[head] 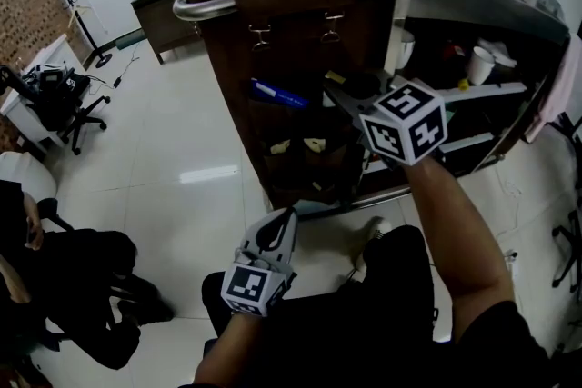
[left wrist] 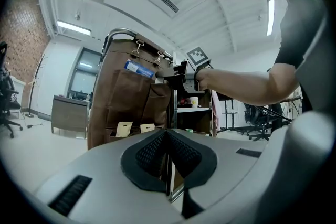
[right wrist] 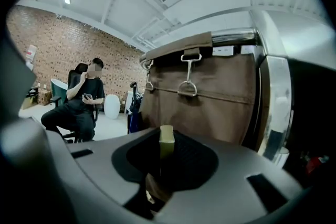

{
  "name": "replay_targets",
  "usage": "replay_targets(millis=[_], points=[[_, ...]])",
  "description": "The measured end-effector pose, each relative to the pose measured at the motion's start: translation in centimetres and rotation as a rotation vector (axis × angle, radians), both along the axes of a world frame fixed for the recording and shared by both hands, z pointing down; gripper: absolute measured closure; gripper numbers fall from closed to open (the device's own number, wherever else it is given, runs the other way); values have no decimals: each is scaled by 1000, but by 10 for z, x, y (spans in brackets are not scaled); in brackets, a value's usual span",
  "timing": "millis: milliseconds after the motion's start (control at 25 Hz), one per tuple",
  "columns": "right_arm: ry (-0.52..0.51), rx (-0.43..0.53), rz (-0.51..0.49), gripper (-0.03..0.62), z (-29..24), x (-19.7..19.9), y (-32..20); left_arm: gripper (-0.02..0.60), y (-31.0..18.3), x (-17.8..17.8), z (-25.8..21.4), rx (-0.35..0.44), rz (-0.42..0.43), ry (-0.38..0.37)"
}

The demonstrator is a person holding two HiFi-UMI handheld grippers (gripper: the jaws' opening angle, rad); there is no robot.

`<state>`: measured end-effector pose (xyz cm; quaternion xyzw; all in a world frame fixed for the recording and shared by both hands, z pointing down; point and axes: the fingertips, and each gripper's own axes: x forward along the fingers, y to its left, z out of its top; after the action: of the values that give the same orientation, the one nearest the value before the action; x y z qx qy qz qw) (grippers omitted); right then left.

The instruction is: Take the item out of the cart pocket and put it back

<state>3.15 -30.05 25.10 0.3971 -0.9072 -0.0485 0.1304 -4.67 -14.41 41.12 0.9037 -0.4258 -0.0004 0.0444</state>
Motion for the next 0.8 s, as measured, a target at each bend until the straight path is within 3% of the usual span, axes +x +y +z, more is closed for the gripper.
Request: replay_targets(millis=[160,240,400,560,600,680,800], points=[[7,25,10,484,0,2,1,581,0,1,0,2,2,-3],[5,36,9,401,-1,1,3,581,-1,0,-1,2,1,-3],[-37,63,-2,402,-11,3,14,581,-1,0,0,3,-3,-3],[-109,113,-32,467,-38,5,35,581,-2,-1,1,16,0,-8],[-132,124,-38,551,-45,6,41,581,-1,0,1,12,0,-9],[-166,143,-44,591,-55,7,54,581,0,1,-1,2,2,-10],[-202,162,-69,591,-67,5,75,581,0,2,0,8,3,-10]])
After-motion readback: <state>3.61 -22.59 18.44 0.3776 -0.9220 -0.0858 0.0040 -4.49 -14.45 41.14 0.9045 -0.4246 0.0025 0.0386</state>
